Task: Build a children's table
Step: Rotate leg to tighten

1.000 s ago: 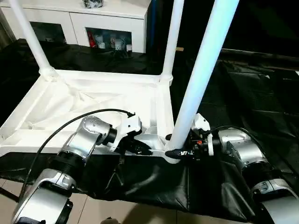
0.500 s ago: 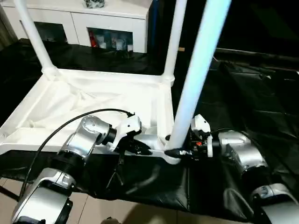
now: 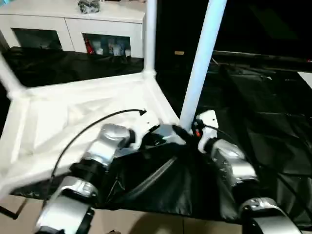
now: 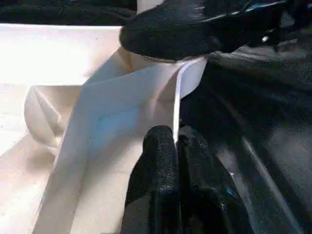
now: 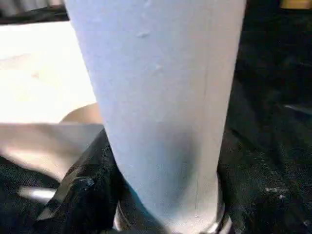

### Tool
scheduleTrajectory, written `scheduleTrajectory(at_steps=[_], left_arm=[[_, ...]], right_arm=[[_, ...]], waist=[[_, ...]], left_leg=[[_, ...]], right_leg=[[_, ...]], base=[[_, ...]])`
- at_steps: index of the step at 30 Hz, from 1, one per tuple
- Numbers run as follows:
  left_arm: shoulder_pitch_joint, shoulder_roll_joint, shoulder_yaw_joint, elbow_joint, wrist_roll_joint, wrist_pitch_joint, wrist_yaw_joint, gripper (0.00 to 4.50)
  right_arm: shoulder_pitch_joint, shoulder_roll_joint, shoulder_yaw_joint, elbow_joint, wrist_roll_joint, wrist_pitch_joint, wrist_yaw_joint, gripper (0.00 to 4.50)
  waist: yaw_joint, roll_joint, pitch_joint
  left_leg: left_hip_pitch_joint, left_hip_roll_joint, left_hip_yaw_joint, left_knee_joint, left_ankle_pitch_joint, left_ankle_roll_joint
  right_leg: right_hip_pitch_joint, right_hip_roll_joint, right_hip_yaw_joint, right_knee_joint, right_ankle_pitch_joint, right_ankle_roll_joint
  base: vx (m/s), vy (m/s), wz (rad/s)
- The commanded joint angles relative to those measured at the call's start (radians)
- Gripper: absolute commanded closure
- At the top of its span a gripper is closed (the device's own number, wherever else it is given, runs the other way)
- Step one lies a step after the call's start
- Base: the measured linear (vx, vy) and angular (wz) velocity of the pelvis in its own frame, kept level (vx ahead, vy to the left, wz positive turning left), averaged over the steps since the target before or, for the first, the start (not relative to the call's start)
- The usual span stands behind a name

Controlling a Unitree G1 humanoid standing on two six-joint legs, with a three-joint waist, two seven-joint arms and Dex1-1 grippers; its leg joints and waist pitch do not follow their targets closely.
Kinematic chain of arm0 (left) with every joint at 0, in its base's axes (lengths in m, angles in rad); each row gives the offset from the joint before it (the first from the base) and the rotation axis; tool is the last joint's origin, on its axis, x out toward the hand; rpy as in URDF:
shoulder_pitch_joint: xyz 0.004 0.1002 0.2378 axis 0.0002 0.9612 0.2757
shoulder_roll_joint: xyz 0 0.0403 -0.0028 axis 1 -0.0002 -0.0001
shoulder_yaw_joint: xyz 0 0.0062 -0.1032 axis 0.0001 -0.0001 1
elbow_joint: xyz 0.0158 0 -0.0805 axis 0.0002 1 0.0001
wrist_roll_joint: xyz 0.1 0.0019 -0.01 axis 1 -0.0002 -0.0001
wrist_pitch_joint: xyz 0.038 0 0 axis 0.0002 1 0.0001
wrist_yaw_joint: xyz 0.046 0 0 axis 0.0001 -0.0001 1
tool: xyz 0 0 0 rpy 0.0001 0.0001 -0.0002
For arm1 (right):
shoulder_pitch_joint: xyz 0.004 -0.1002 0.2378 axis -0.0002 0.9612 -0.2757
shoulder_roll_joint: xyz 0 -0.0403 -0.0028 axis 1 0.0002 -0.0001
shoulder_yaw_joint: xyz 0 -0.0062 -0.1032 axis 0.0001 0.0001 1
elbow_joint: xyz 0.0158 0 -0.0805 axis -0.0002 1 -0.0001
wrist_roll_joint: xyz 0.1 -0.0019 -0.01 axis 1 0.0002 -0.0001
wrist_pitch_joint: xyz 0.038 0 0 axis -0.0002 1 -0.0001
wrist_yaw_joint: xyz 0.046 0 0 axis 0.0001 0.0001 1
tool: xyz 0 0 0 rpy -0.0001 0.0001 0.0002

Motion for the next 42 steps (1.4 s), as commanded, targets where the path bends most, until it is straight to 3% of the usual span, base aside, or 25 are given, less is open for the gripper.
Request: scheduleTrajectory(at_steps=[1, 4, 9, 14, 17, 22, 23, 27, 35, 40, 42], left_arm=[[0.01, -0.09, -0.03, -0.029, -0.033, -0.008, 0.056, 4.5], [0.024, -0.083, -0.033, -0.048, -0.041, -0.01, 0.023, 4.5], [0.045, -0.007, -0.04, -0.083, -0.078, -0.035, -0.133, 4.5], [0.047, 0.047, -0.042, -0.094, -0.101, -0.051, -0.242, 4.5], [0.035, 0.089, -0.038, -0.081, -0.112, -0.062, -0.317, 4.5], [0.025, 0.137, -0.041, -0.064, -0.115, -0.074, -0.395, 4.5], [0.023, 0.148, -0.042, -0.06, -0.117, -0.078, -0.411, 4.5], [0.021, 0.186, -0.045, -0.059, -0.135, -0.076, -0.49, 4.5], [0.02, 0.221, -0.049, -0.044, -0.134, -0.097, -0.537, 4.5], [0.021, 0.223, -0.046, -0.036, -0.132, -0.109, -0.526, 4.5], [0.017, 0.196, -0.027, -0.022, -0.117, -0.117, -0.437, 4.5]], right_arm=[[-0.006, 0.112, 0.102, 0.023, -0.046, 0.001, 0.048, 2.04], [-0.011, 0.12, 0.088, 0.019, -0.027, -0.01, 0.055, 1.32], [-0.019, 0.042, 0.099, 0.001, -0.009, 0.014, 0.189, 0.89], [-0.028, -0.046, 0.141, 0.011, -0.03, -0.002, 0.349, 0.89], [-0.024, -0.123, 0.169, -0.022, -0.011, -0.001, 0.561, 0.89], [-0.015, -0.198, 0.198, -0.067, 0.022, 0.023, 0.767, 0.89], [-0.013, -0.213, 0.206, -0.076, 0.031, 0.033, 0.81, 1.14], [-0.009, -0.252, 0.224, -0.099, 0.042, 0.06, 0.924, 1.4], [0.007, -0.268, 0.243, -0.135, 0.053, 0.088, 0.979, 2.09], [0.028, -0.263, 0.249, -0.16, 0.053, 0.096, 0.979, 2.33], [0.048, -0.233, 0.228, -0.165, 0.061, 0.097, 0.913, 2.41]], waist=[[0.0, -0.008, -0.046], [-0.001, -0.008, -0.049], [0.0, -0.012, -0.051], [0.004, -0.007, -0.055], [0.005, -0.005, -0.057], [0.015, -0.006, -0.056], [0.016, -0.006, -0.055], [0.024, -0.007, -0.055], [0.03, -0.007, -0.054], [0.032, -0.005, -0.054], [0.032, -0.006, -0.054]], left_leg=[[-0.006, -0.005, 0.006, -0.071, -0.337, 0.021], [-0.01, -0.005, 0.009, -0.071, -0.314, 0.03], [-0.012, -0.005, 0.012, -0.068, -0.274, 0.047], [-0.01, -0.004, 0.016, -0.061, -0.217, 0.067], [-0.009, -0.001, 0.017, -0.056, -0.185, 0.086], [-0.007, 0.002, 0.021, -0.051, -0.192, 0.109], [-0.007, 0.002, 0.021, -0.051, -0.197, 0.108], [-0.005, 0.004, 0.021, -0.052, -0.213, 0.095], [-0.003, 0.004, 0.019, -0.054, -0.228, 0.069], [-0.004, 0.004, 0.018, -0.056, -0.236, 0.058], [-0.002, 0.004, 0.018, -0.056, -0.241, 0.056]], right_leg=[[0.034, -0.022, 0.021, -0.096, -0.45, -0.126], [0.038, -0.02, 0.023, -0.089, -0.375, -0.143], [0.044, -0.019, 0.025, -0.08, -0.297, -0.171], [0.048, -0.017, 0.025, -0.068, -0.193, -0.218], [0.051, -0.014, 0.024, -0.057, -0.106, -0.25], [0.053, -0.014, 0.022, -0.053, -0.1, -0.277], [0.053, -0.014, 0.022, -0.054, -0.109, -0.277], [0.051, -0.017, 0.023, -0.055, -0.138, -0.275], [0.049, -0.019, 0.024, -0.054, -0.16, -0.266], [0.049, -0.019, 0.024, -0.055, -0.17, -0.259], [0.048, -0.019, 0.025, -0.057, -0.178, -0.256]], base=[[0.0, 0.0, 0.0], [0.0, 0.0, 0.0], [0.0, 0.0, 0.0], [0.0, 0.0, 0.0], [0.0, 0.0, 0.0], [0.0, 0.0, 0.0], [0.0, 0.0, 0.0], [0.0, 0.0, 0.0], [0.0, 0.0, 0.0], [0.0, 0.0, 0.0], [0.0, 0.0, 0.0]])
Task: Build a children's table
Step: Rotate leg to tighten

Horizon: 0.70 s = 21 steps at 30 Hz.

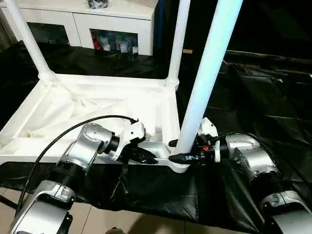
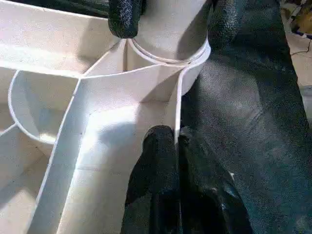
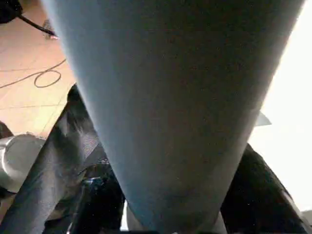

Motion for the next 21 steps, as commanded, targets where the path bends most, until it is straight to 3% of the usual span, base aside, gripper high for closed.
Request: scheduleTrajectory(at_steps=[1, 8, 13, 16, 21], left_arm=[[-0.024, -0.035, 0.035, 0.03, 0.01, -0.002, 0.137, 4.5], [-0.021, -0.103, 0.052, 0.019, 0.021, 0.022, 0.294, 4.5], [-0.026, -0.195, 0.05, 0.03, 0.049, 0.036, 0.441, 4.5], [-0.03, -0.23, 0.04, 0.034, 0.058, 0.034, 0.487, 4.5], [-0.03, -0.231, 0.031, 0.03, 0.066, 0.015, 0.474, 4.5]], right_arm=[[0.04, 0.045, -0.002, -0.006, 0.021, 0.035, -0.054, 2.44], [0.073, 0.148, -0.072, 0.019, 0.013, 0.021, -0.345, 2.49], [0.076, 0.256, -0.114, 0.083, -0.058, 0.006, -0.677, 2.51], [0.06, 0.307, -0.132, 0.115, -0.062, 0.011, -0.797, 2.51], [0.045, 0.351, -0.158, 0.114, -0.045, -0.018, -0.847, 2.51]], waist=[[0.0, -0.004, -0.053], [-0.015, -0.009, -0.049], [-0.03, -0.006, -0.046], [-0.033, -0.005, -0.046], [-0.037, -0.004, -0.047]], left_leg=[[0.003, 0.001, 0.018, -0.065, -0.255, 0.049], [0.0, -0.004, 0.009, -0.075, -0.309, 0.014], [0.002, -0.006, 0.007, -0.079, -0.326, -0.002], [0.005, -0.008, 0.007, -0.079, -0.353, 0.003], [0.004, -0.009, 0.003, -0.082, -0.389, 0.006]], right_leg=[[0.047, -0.022, 0.029, -0.065, -0.208, -0.246], [0.044, -0.026, 0.028, -0.083, -0.388, -0.163], [0.038, -0.025, 0.027, -0.094, -0.448, -0.133], [0.033, -0.024, 0.027, -0.1, -0.475, -0.121], [0.031, -0.024, 0.024, -0.107, -0.512, -0.097]], base=[[0.0, 0.0, 0.0], [0.0, 0.0, 0.0], [0.0, 0.0, 0.0], [0.0, 0.0, 0.0], [0.0, 0.0, 0.0]])
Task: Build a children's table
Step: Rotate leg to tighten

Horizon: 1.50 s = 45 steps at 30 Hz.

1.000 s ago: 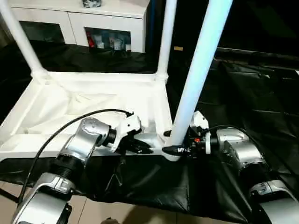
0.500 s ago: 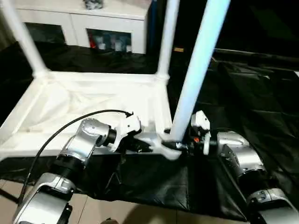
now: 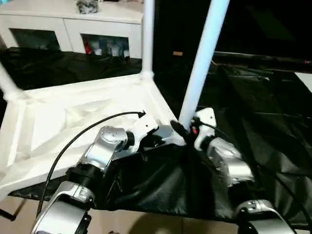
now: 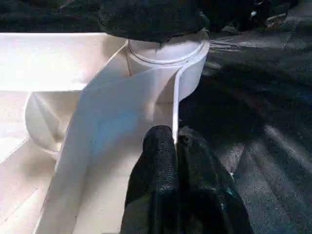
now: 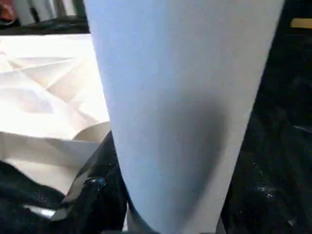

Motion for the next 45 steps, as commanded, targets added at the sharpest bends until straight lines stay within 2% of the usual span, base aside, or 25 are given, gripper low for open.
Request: scheduleTrajectory(at_steps=[1, 3, 5, 6, 9, 10, 12, 13, 17, 19, 23, 28, 29, 30, 33, 34, 36, 37, 39, 40, 41, 42, 43, 44, 45], left_arm=[[-0.012, -0.061, -0.018, -0.012, -0.029, -0.032, 0.007, 4.5], [-0.011, -0.052, -0.018, -0.011, -0.027, -0.041, -0.001, 4.5], [-0.008, -0.047, -0.019, -0.012, -0.025, -0.045, -0.006, 4.5], [-0.006, -0.044, -0.02, -0.013, -0.024, -0.047, -0.006, 4.5], [0.001, -0.035, -0.026, -0.014, -0.025, -0.056, -0.016, 4.5], [0.001, -0.032, -0.026, -0.012, -0.025, -0.059, -0.019, 4.5], [0.0, -0.028, -0.026, -0.008, -0.024, -0.062, -0.025, 4.5], [-0.002, -0.025, -0.025, -0.003, -0.022, -0.067, -0.028, 4.5], [-0.01, -0.015, -0.028, 0.015, -0.013, -0.084, -0.037, 4.5], [-0.014, -0.013, -0.028, 0.021, -0.013, -0.09, -0.041, 4.5], [-0.017, -0.001, -0.035, 0.028, -0.015, -0.122, -0.06, 4.5], [-0.008, 0.001, -0.04, 0.011, -0.015, -0.137, -0.051, 4.5], [-0.006, -0.003, -0.035, 0.0, -0.022, -0.127, -0.048, 4.22], [-0.003, -0.003, -0.031, -0.013, -0.032, -0.106, -0.057, 4.22], [0.0, 0.0, -0.019, -0.047, -0.059, -0.046, -0.081, 3.91], [0.002, 0.011, -0.011, -0.082, -0.072, -0.01, -0.092, 3.87], [0.005, 0.022, -0.006, -0.11, -0.079, 0.012, -0.1, 3.6], [0.013, 0.047, 0.006, -0.17, -0.1, 0.067, -0.121, 3.51], [0.031, 0.088, 0.009, -0.236, -0.12, 0.123, -0.164, 3.42], [0.062, 0.154, 0.009, -0.331, -0.148, 0.208, -0.229, 3.31], [0.062, 0.154, 0.009, -0.331, -0.148, 0.208, -0.229, 3.17], [0.106, 0.241, 0.012, -0.432, -0.174, 0.282, -0.289, 3.06], [0.106, 0.241, 0.012, -0.432, -0.174, 0.282, -0.289, 3.02], [0.146, 0.313, 0.024, -0.516, -0.198, 0.34, -0.326, 2.99], [0.164, 0.342, 0.031, -0.551, -0.211, 0.367, -0.34, 2.93]], right_arm=[[0.016, 0.081, 0.048, 0.05, 0.013, 0.034, 0.025, 2.51], [0.014, 0.074, 0.042, 0.044, 0.02, 0.036, 0.036, 1.95], [0.013, 0.067, 0.037, 0.04, 0.024, 0.041, 0.042, 1.95], [0.012, 0.058, 0.033, 0.038, 0.025, 0.044, 0.042, 1.64], [0.013, 0.003, 0.029, 0.026, 0.031, 0.047, 0.097, 1.49], [0.02, -0.038, 0.035, 0.007, 0.032, 0.048, 0.154, 1.49], [0.036, -0.105, 0.044, -0.03, 0.037, 0.051, 0.25, 1.49], [0.054, -0.17, 0.052, -0.067, 0.045, 0.056, 0.342, 1.49], [0.096, -0.326, 0.066, -0.133, 0.059, 0.071, 0.53, 1.49], [0.106, -0.374, 0.065, -0.143, 0.062, 0.079, 0.577, 1.49], [0.148, -0.476, 0.046, -0.217, 0.104, 0.127, 0.67, 1.49], [0.189, -0.489, 0.049, -0.32, 0.157, 0.195, 0.712, 1.49], [0.205, -0.483, 0.059, -0.357, 0.164, 0.208, 0.722, 1.48], [0.209, -0.479, 0.063, -0.371, 0.17, 0.219, 0.724, 1.48], [0.221, -0.469, 0.076, -0.418, 0.189, 0.257, 0.726, 1.46], [0.226, -0.461, 0.086, -0.444, 0.199, 0.272, 0.721, 1.46], [0.227, -0.454, 0.091, -0.454, 0.201, 0.273, 0.713, 1.46], [0.227, -0.436, 0.098, -0.47, 0.21, 0.284, 0.697, 1.46], [0.221, -0.413, 0.101, -0.473, 0.21, 0.29, 0.678, 1.46], [0.214, -0.38, 0.108, -0.477, 0.206, 0.294, 0.654, 1.46], [0.214, -0.38, 0.108, -0.477, 0.206, 0.294, 0.654, 1.46], [0.205, -0.341, 0.119, -0.471, 0.204, 0.292, 0.631, 1.46], [0.205, -0.341, 0.119, -0.471, 0.204, 0.292, 0.631, 1.46], [0.201, -0.307, 0.136, -0.47, 0.207, 0.294, 0.614, 1.46], [0.198, -0.29, 0.143, -0.467, 0.208, 0.293, 0.603, 1.46]], waist=[[-0.002, -0.002, -0.042], [-0.001, -0.002, -0.041], [-0.001, -0.001, -0.042], [-0.001, -0.002, -0.042], [0.002, -0.002, -0.043], [0.006, -0.007, -0.045], [0.009, -0.006, -0.047], [0.016, -0.008, -0.05], [0.03, -0.014, -0.052], [0.032, -0.019, -0.052], [0.037, -0.019, -0.048], [0.036, -0.019, -0.048], [0.036, -0.019, -0.049], [0.037, -0.02, -0.049], [0.039, -0.017, -0.053], [0.039, -0.015, -0.058], [0.038, -0.014, -0.06], [0.036, -0.016, -0.06], [0.034, -0.015, -0.059], [0.031, -0.016, -0.057], [0.029, -0.014, -0.056], [0.028, -0.012, -0.054], [0.026, -0.012, -0.055], [0.023, -0.012, -0.051], [0.025, -0.015, -0.053]], left_leg=[[-0.006, -0.005, 0.003, -0.076, -0.382, 0.009], [-0.003, -0.005, 0.004, -0.075, -0.39, 0.01], [-0.002, -0.004, 0.004, -0.076, -0.392, 0.014], [-0.003, -0.004, 0.005, -0.076, -0.39, 0.014], [-0.003, -0.003, 0.008, -0.074, -0.371, 0.017], [-0.005, -0.002, 0.01, -0.073, -0.347, 0.024], [-0.005, -0.002, 0.012, -0.069, -0.323, 0.033], [0.0, -0.001, 0.018, -0.062, -0.288, 0.052], [-0.013, -0.003, 0.019, -0.054, -0.211, 0.095], [-0.016, -0.004, 0.019, -0.051, -0.2, 0.1], [-0.012, -0.002, 0.018, -0.054, -0.228, 0.094], [-0.016, -0.001, 0.014, -0.056, -0.233, 0.088], [-0.014, 0.0, 0.015, -0.055, -0.232, 0.088], [-0.014, 0.001, 0.015, -0.055, -0.229, 0.088], [-0.015, 0.002, 0.014, -0.053, -0.195, 0.09], [-0.015, 0.004, 0.013, -0.048, -0.148, 0.096], [-0.017, 0.004, 0.013, -0.043, -0.114, 0.105], [-0.018, 0.001, 0.015, -0.041, -0.099, 0.115], [-0.017, 0.001, 0.016, -0.041, -0.112, 0.114], [-0.016, 0.0, 0.016, -0.045, -0.131, 0.106], [-0.015, 0.002, 0.017, -0.046, -0.139, 0.101], [-0.015, 0.001, 0.016, -0.047, -0.147, 0.098], [-0.015, 0.003, 0.014, -0.05, -0.148, 0.086], [-0.01, 0.002, 0.018, -0.051, -0.166, 0.078], [-0.009, 0.004, 0.016, -0.052, -0.167, 0.072]], right_leg=[[0.03, -0.023, 0.022, -0.099, -0.487, -0.106], [0.027, -0.022, 0.023, -0.099, -0.478, -0.112], [0.026, -0.023, 0.024, -0.099, -0.468, -0.119], [0.027, -0.023, 0.025, -0.098, -0.462, -0.121], [0.03, -0.022, 0.027, -0.093, -0.41, -0.139], [0.035, -0.02, 0.027, -0.089, -0.37, -0.147], [0.036, -0.02, 0.029, -0.084, -0.331, -0.158], [0.037, -0.017, 0.03, -0.078, -0.246, -0.185], [0.051, -0.017, 0.027, -0.068, -0.176, -0.203], [0.051, -0.02, 0.025, -0.071, -0.209, -0.196], [0.05, -0.02, 0.024, -0.08, -0.29, -0.176], [0.049, -0.022, 0.022, -0.081, -0.319, -0.157], [0.047, -0.02, 0.022, -0.08, -0.301, -0.166], [0.047, -0.02, 0.023, -0.079, -0.289, -0.17], [0.049, -0.021, 0.022, -0.068, -0.22, -0.201], [0.05, -0.019, 0.023, -0.056, -0.128, -0.229], [0.051, -0.017, 0.022, -0.047, -0.059, -0.249], [0.052, -0.016, 0.021, -0.041, -0.008, -0.271], [0.051, -0.017, 0.021, -0.04, -0.012, -0.279], [0.05, -0.017, 0.021, -0.043, -0.048, -0.275], [0.049, -0.017, 0.022, -0.043, -0.06, -0.273], [0.048, -0.015, 0.022, -0.044, -0.075, -0.27], [0.049, -0.019, 0.023, -0.04, -0.086, -0.265], [0.042, -0.013, 0.022, -0.046, -0.114, -0.255], [0.043, -0.017, 0.023, -0.042, -0.115, -0.256]], base=[[0.0, 0.0, 0.0], [0.0, 0.0, 0.0], [0.0, 0.0, 0.0], [0.0, 0.0, 0.0], [0.0, 0.0, 0.0], [0.0, 0.0, 0.0], [0.0, 0.0, 0.0], [0.0, 0.0, 0.0], [0.0, 0.0, 0.0], [0.0, 0.0, 0.0], [0.0, 0.0, 0.0], [0.0, 0.0, 0.0], [0.0, 0.0, 0.0], [0.0, 0.0, 0.0], [0.0, 0.0, 0.0], [0.0, 0.0, 0.0], [0.0, 0.0, 0.0], [0.0, 0.0, 0.0], [0.0, 0.0, 0.0], [0.0, 0.0, 0.0], [0.0, 0.0, 0.0], [0.0, 0.0, 0.0], [0.0, 0.0, 0.0], [0.0, 0.0, 0.0], [0.0, 0.0, 0.0]])
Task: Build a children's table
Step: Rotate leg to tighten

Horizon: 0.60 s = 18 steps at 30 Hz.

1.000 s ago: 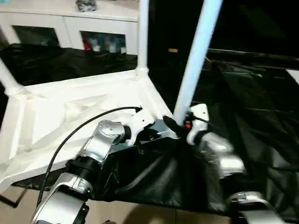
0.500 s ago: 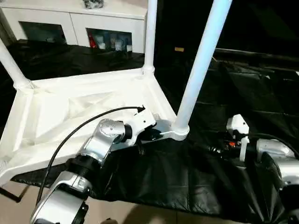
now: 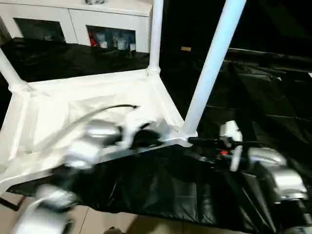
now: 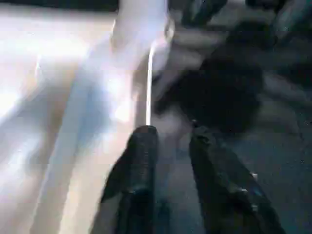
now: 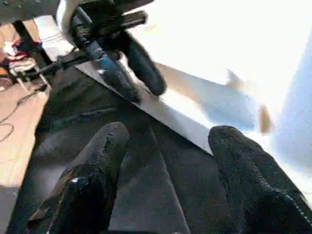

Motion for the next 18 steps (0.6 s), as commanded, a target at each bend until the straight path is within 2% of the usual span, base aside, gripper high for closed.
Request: scheduleTrajectory(at_steps=[1, 3, 4, 5, 6, 7, 8, 9, 10, 11, 12, 13, 14, 15, 16, 18], left_arm=[[0.039, 0.064, 0.029, -0.122, -0.05, 0.092, -0.059, 2.65], [0.056, 0.088, 0.036, -0.156, -0.066, 0.122, -0.07, 2.53], [0.073, 0.11, 0.043, -0.187, -0.079, 0.147, -0.077, 2.53], [0.093, 0.134, 0.051, -0.226, -0.095, 0.179, -0.082, 2.33], [0.093, 0.134, 0.051, -0.226, -0.095, 0.179, -0.082, 2.33], [0.108, 0.146, 0.06, -0.255, -0.107, 0.205, -0.078, 2.12], [0.108, 0.146, 0.06, -0.255, -0.107, 0.205, -0.078, 2.07], [0.121, 0.154, 0.062, -0.277, -0.112, 0.224, -0.071, 2.07], [0.134, 0.16, 0.063, -0.298, -0.111, 0.242, -0.054, 1.88], [0.145, 0.162, 0.061, -0.309, -0.102, 0.249, -0.032, 1.76], [0.151, 0.163, 0.06, -0.315, -0.097, 0.253, -0.019, 1.67], [0.153, 0.157, 0.057, -0.305, -0.075, 0.252, 0.012, 1.62], [0.156, 0.153, 0.053, -0.296, -0.058, 0.25, 0.04, 1.54], [0.157, 0.152, 0.053, -0.296, -0.056, 0.25, 0.044, 1.54], [0.161, 0.151, 0.051, -0.295, -0.051, 0.254, 0.06, 1.43], [0.168, 0.152, 0.049, -0.299, -0.047, 0.255, 0.077, 1.25]], right_arm=[[-0.018, 0.039, 0.026, -0.001, -0.003, -0.005, -0.042, 1.46], [-0.024, 0.06, 0.034, 0.01, -0.01, -0.012, -0.06, 1.46], [-0.032, 0.086, 0.041, 0.026, -0.019, -0.019, -0.086, 1.46], [-0.041, 0.121, 0.049, 0.044, -0.03, -0.027, -0.12, 1.46], [-0.041, 0.121, 0.049, 0.044, -0.03, -0.027, -0.12, 1.46], [-0.051, 0.161, 0.056, 0.062, -0.038, -0.039, -0.15, 1.46], [-0.051, 0.161, 0.056, 0.062, -0.038, -0.039, -0.15, 1.46], [-0.064, 0.2, 0.054, 0.089, -0.052, -0.056, -0.2, 1.46], [-0.082, 0.246, 0.05, 0.123, -0.061, -0.08, -0.256, 1.46], [-0.102, 0.288, 0.042, 0.163, -0.077, -0.103, -0.329, 1.46], [-0.114, 0.311, 0.037, 0.185, -0.087, -0.115, -0.37, 1.46], [-0.144, 0.343, 0.027, 0.239, -0.1, -0.14, -0.442, 1.46], [-0.184, 0.371, 0.017, 0.311, -0.129, -0.179, -0.54, 1.46], [-0.192, 0.375, 0.016, 0.325, -0.136, -0.188, -0.559, 1.46], [-0.226, 0.392, 0.001, 0.383, -0.148, -0.22, -0.629, 1.46], [-0.27, 0.408, -0.03, 0.454, -0.151, -0.246, -0.722, 1.46]], waist=[[0.001, 0.002, -0.055], [0.004, 0.006, -0.055], [0.004, 0.003, -0.053], [0.008, 0.005, -0.052], [0.01, 0.004, -0.052], [0.011, 0.01, -0.052], [0.009, 0.008, -0.05], [0.013, 0.009, -0.051], [0.009, 0.012, -0.052], [0.007, 0.009, -0.049], [0.007, 0.009, -0.049], [0.002, 0.014, -0.051], [0.001, 0.015, -0.052], [0.001, 0.017, -0.052], [-0.004, 0.016, -0.051], [-0.002, 0.024, -0.053]], left_leg=[[0.008, -0.002, 0.015, -0.067, -0.188, 0.053], [0.016, -0.001, 0.015, -0.068, -0.216, 0.03], [0.016, -0.002, 0.017, -0.069, -0.226, 0.027], [0.017, -0.001, 0.015, -0.072, -0.245, 0.014], [0.016, -0.002, 0.015, -0.073, -0.248, 0.008], [0.016, -0.003, 0.014, -0.074, -0.259, -0.003], [0.016, -0.004, 0.014, -0.075, -0.274, -0.009], [0.02, -0.004, 0.014, -0.074, -0.28, -0.011], [0.016, -0.004, 0.014, -0.075, -0.278, -0.021], [0.009, -0.006, 0.011, -0.078, -0.288, -0.029], [0.015, -0.006, 0.011, -0.078, -0.296, -0.035], [0.014, -0.007, 0.009, -0.079, -0.297, -0.045], [0.015, -0.008, 0.009, -0.078, -0.297, -0.049], [0.017, -0.008, 0.009, -0.078, -0.294, -0.053], [0.014, -0.009, 0.009, -0.079, -0.291, -0.062], [0.02, -0.01, 0.01, -0.076, -0.297, -0.066]], right_leg=[[0.051, -0.016, 0.025, -0.05, -0.15, -0.244], [0.047, -0.016, 0.026, -0.051, -0.165, -0.242], [0.045, -0.014, 0.026, -0.053, -0.171, -0.24], [0.045, -0.016, 0.027, -0.053, -0.188, -0.234], [0.046, -0.017, 0.028, -0.052, -0.193, -0.23], [0.045, -0.017, 0.029, -0.052, -0.199, -0.224], [0.044, -0.016, 0.029, -0.056, -0.213, -0.219], [0.042, -0.016, 0.029, -0.057, -0.217, -0.215], [0.039, -0.021, 0.033, -0.052, -0.208, -0.218], [0.043, -0.021, 0.031, -0.055, -0.244, -0.203], [0.041, -0.02, 0.031, -0.057, -0.261, -0.198], [0.04, -0.021, 0.032, -0.057, -0.266, -0.194], [0.041, -0.019, 0.032, -0.057, -0.264, -0.188], [0.039, -0.019, 0.033, -0.057, -0.26, -0.186], [0.04, -0.019, 0.032, -0.056, -0.26, -0.186], [0.036, -0.017, 0.034, -0.055, -0.252, -0.182]], base=[[0.0, 0.0, 0.0], [0.0, 0.0, 0.0], [0.0, 0.0, 0.0], [0.0, 0.0, 0.0], [0.0, 0.0, 0.0], [0.0, 0.0, 0.0], [0.0, 0.0, 0.0], [0.0, 0.0, 0.0], [0.0, 0.0, 0.0], [0.0, 0.0, 0.0], [0.0, 0.0, 0.0], [0.0, 0.0, 0.0], [0.0, 0.0, 0.0], [0.0, 0.0, 0.0], [0.0, 0.0, 0.0], [0.0, 0.0, 0.0]])
